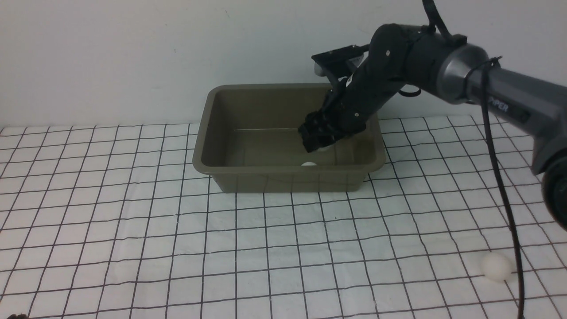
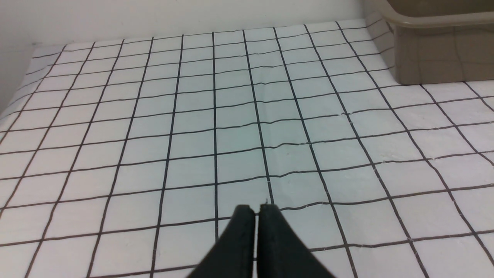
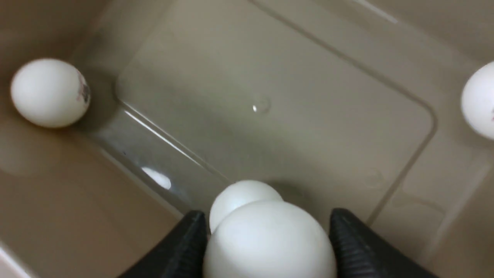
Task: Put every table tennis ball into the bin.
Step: Use the right arm to put the table tennis ball into the box, then use the right arm to clamp the table tennis ball closest to it
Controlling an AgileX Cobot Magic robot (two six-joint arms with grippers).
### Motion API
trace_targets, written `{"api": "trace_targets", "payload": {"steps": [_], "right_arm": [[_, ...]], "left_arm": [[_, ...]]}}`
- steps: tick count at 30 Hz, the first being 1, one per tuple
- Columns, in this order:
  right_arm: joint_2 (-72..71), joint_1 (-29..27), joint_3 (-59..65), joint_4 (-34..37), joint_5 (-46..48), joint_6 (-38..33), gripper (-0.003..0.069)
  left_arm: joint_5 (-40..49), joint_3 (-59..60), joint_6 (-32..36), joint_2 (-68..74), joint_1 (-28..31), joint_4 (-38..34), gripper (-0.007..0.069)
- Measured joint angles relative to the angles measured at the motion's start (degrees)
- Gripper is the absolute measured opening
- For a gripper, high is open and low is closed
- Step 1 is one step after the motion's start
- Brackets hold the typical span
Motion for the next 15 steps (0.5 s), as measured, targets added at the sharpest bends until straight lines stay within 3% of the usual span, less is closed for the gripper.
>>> {"api": "trace_targets", "payload": {"steps": [3, 8, 15], "right_arm": [[0.2, 0.0, -1.1, -0.4, 1.2, 0.0, 0.0450], [0.2, 0.0, -8.5, -1.9, 8.5, 0.0, 0.0469], [-9.2, -0.4, -11.9, -11.0, 14.8, 1.4, 0.0470]], "left_arm": [[0.0, 0.0, 0.0, 0.0, 0.0, 0.0, -0.0004], [0.0, 0.0, 0.0, 0.0, 0.0, 0.0, -0.0004], [0.0, 0.0, 0.0, 0.0, 0.0, 0.0, -0.0004]]}}
